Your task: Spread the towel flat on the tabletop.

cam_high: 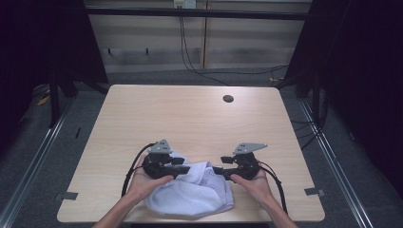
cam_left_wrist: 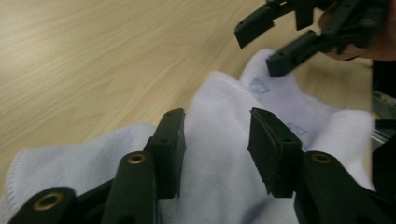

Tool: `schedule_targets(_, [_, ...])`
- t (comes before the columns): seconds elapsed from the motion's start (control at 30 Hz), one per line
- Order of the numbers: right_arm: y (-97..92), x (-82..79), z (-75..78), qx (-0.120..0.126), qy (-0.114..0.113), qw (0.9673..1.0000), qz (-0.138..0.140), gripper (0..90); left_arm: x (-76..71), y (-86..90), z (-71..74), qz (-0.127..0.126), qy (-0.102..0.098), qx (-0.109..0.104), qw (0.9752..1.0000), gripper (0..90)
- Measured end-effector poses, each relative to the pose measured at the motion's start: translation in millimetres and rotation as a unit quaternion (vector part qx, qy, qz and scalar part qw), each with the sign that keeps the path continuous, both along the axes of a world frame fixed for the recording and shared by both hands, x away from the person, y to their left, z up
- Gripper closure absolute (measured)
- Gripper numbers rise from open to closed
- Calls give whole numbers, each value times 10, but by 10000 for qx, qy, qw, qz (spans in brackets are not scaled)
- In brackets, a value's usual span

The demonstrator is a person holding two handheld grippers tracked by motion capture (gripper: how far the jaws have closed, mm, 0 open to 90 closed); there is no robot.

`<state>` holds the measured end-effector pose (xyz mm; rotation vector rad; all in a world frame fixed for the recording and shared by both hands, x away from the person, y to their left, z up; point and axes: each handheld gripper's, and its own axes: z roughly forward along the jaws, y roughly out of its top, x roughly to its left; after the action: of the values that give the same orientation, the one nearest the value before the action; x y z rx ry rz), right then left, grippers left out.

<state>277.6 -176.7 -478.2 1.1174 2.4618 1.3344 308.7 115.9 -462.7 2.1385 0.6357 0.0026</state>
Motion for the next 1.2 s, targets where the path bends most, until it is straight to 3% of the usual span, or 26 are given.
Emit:
schedule_targets(0.07, [42, -30, -47, -204, 24, 9998, 84, 465, 6, -4, -71, 161, -91, 166, 9997, 455])
schedule_targets(0.1, [55, -53, -66, -267, 14, 9996, 119, 499, 7, 10, -103, 54, 3, 114, 9999, 439])
schedule_targets(0.2, [76, -112, -86, -186, 44, 9994, 283, 614, -11, 20, -128, 11, -61, 155, 9999, 423])
schedule_targets(0.27, [93, -134, -75, -108, 93, 9993, 334, 681, -8, -20, -168, -132, 68, 233, 9996, 424])
schedule_targets(0.37, [107, -126, -79, -34, 307, 9989, 346, 780, -17, -55, -202, -437, 172, 363, 9982, 523])
schedule_targets(0.47, [92, -109, -86, -47, 421, 9987, 273, 837, -70, -41, -160, -622, 33, 401, 9973, 683])
schedule_targets(0.57, [65, -83, -78, 7, 434, 9989, 190, 848, -63, 28, -107, -582, 32, 136, 9982, 797])
schedule_targets(0.63, [42, -76, -49, 31, 395, 9992, 106, 849, -29, 83, -56, -565, -22, 45, 9984, 814])
schedule_targets(0.73, [-24, -66, 16, 188, 258, 9995, -74, 849, 34, 195, 9, -271, 65, -370, 9989, 814])
schedule_targets(0.83, [-72, -66, 68, 186, 202, 9995, -141, 849, 55, 276, 87, -131, -16, -513, 9986, 814])
schedule_targets(0.87, [-157, -47, 141, 249, 121, 9992, -276, 851, 73, 387, 200, -7, -76, -838, 9965, 815])
schedule_targets(0.9, [-198, -35, 181, 257, 53, 9990, -357, 851, 77, 427, 238, 23, -93, -956, 9954, 815])
schedule_targets(1.0, [-315, 3, 285, 310, -65, 9977, -600, 852, 63, 564, 392, 341, -431, -1154, 9918, 825])
schedule_targets(1.07, [-404, 30, 361, 327, -175, 9960, -814, 853, 70, 668, 459, 596, -547, -1336, 9877, 829])
schedule_targets(1.1, [-404, 30, 361, 327, -175, 9960, -814, 853, 70, 668, 459, 596, -547, -1336, 9877, 830])
schedule_targets(1.13, [-493, 71, 463, 420, -282, 9937, -1004, 854, 85, 752, 513, 806, -665, -1423, 9843, 831])
schedule_targets(1.2, [-508, 85, 507, 385, -338, 9933, -1040, 855, 90, 796, 548, 870, -715, -1457, 9829, 833])
